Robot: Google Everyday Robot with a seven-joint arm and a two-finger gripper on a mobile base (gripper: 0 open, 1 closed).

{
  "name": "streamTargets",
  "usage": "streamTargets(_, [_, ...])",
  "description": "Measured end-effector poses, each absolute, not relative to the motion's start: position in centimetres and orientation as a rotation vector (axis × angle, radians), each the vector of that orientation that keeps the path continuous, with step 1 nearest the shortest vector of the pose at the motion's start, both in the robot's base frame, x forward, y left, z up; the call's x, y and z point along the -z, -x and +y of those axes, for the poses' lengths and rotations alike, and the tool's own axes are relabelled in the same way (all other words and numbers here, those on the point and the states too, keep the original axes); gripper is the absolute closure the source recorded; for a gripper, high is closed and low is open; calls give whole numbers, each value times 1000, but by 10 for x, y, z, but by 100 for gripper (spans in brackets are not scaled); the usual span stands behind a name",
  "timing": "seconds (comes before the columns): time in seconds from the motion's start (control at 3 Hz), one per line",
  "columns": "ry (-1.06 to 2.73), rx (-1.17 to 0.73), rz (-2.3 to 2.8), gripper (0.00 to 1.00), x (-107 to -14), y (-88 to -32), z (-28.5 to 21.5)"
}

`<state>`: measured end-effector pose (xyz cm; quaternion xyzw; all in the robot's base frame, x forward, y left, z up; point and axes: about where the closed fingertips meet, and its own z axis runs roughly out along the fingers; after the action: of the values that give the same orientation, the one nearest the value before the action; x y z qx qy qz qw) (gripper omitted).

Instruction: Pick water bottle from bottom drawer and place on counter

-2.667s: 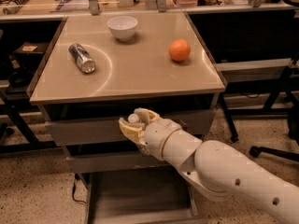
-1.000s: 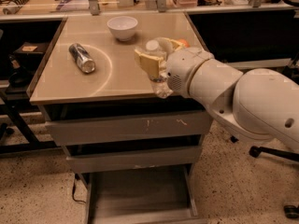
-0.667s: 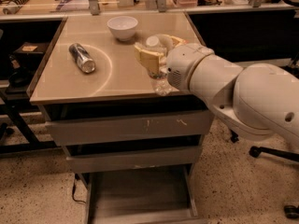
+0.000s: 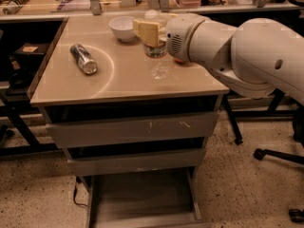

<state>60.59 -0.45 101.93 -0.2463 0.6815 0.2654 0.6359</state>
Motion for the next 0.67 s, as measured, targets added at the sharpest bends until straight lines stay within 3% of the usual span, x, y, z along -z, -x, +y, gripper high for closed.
streamTargets(0.67, [552,-673,1567,100,-1024,-616,2])
